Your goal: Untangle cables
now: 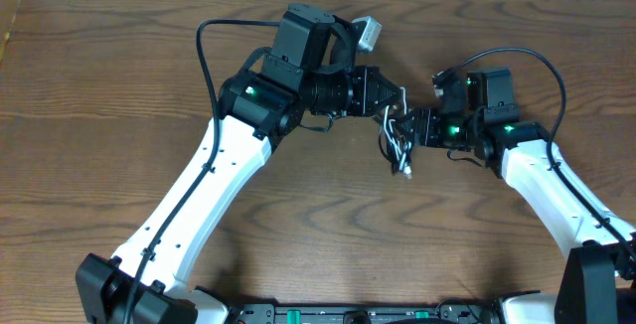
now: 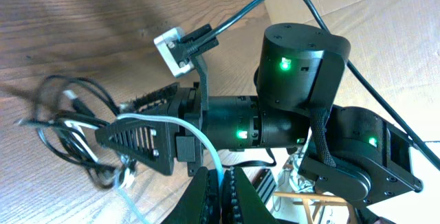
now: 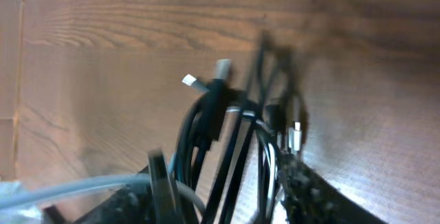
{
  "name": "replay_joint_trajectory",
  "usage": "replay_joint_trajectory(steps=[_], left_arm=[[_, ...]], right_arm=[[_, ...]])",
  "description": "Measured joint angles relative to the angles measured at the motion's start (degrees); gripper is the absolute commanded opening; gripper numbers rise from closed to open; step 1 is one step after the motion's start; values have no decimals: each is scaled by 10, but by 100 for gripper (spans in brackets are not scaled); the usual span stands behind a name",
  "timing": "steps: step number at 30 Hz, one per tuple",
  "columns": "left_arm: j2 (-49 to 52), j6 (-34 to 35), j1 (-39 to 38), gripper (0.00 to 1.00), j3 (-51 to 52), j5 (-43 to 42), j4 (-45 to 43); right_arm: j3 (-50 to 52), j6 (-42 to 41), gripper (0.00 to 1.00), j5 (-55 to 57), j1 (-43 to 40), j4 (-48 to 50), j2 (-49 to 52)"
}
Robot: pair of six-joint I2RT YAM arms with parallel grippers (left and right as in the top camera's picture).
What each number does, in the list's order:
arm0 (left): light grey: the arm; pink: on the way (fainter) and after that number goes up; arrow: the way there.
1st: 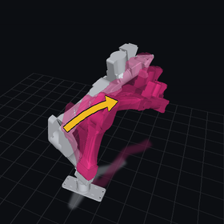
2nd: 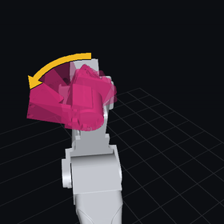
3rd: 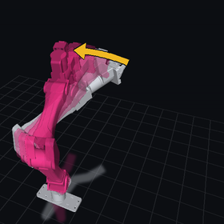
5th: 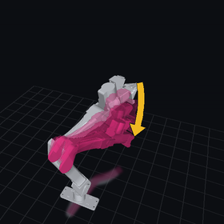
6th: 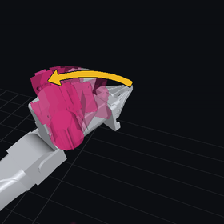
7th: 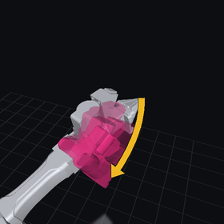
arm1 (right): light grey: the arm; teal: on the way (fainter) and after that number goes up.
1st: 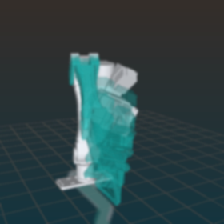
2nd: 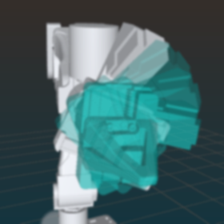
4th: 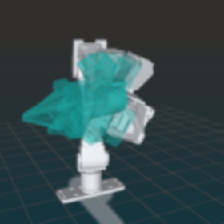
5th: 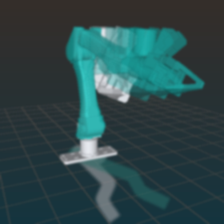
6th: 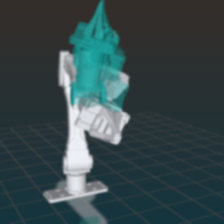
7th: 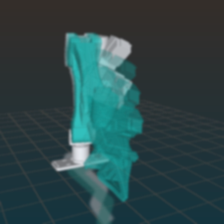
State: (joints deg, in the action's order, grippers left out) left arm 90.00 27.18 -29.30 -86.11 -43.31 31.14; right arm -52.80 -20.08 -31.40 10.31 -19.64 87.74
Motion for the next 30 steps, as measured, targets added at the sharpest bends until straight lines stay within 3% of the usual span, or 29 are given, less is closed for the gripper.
replay_joint_trajectory(steps=[4, 10, 11, 16, 24, 30], left_arm=[[0, 0, 0, 7, 0, -1, 0], [0, 0, 0, 7, 0, -1, 2], [0, 1, 0, 7, 0, 0, 5], [0, 1, 0, 7, 0, 39, 51], [0, 21, -1, 7, 1, 311, 219], [0, 45, 7, 7, 1, 533, 254]], right_arm=[[0, -1, 39, 4, 0, 0, 0], [0, 2, 10, 21, 0, -19, 0], [0, 3, 2, 27, 0, -22, 0], [0, 1, 1, 44, 0, -36, 0], [0, -9, 1, 35, -23, -82, -19], [0, -16, 1, 45, -85, -151, -86]])
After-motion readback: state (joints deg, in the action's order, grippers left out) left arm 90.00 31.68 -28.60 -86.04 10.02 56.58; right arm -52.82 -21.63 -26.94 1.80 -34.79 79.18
